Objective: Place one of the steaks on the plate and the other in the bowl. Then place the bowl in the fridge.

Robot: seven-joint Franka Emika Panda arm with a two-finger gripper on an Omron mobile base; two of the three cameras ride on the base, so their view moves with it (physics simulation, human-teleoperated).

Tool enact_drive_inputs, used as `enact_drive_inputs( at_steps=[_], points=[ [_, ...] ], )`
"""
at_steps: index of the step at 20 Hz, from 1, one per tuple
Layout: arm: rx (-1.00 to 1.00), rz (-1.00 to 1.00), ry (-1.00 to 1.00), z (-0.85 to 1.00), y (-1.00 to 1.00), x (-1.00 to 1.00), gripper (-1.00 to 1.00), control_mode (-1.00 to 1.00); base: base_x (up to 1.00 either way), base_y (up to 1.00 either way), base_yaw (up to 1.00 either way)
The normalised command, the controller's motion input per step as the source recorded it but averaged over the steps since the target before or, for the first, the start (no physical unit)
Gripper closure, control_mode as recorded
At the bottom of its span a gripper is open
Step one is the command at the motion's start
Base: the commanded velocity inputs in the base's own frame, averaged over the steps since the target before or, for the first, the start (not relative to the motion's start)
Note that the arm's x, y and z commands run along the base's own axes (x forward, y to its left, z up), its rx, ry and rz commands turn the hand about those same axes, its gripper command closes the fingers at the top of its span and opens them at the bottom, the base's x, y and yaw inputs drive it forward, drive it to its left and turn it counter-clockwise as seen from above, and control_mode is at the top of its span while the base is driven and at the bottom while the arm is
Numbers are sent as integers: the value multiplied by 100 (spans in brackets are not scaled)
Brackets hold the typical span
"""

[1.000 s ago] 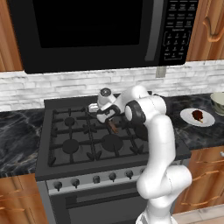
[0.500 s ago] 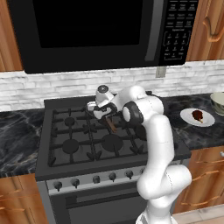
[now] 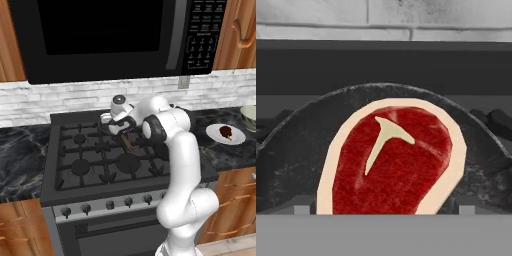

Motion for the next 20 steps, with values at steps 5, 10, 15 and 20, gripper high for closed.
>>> enact_drive_inputs(
  at_steps=[5,10,15,20],
  points=[
    [0,4,-19,45,0,-40,100,-100,0,0,0],
    [0,5,-21,39,-2,-68,100,-100,0,0,0],
    [0,7,-20,52,-4,-95,100,-100,0,0,0],
    [0,7,0,91,-1,-93,100,-100,0,0,0]
  ],
)
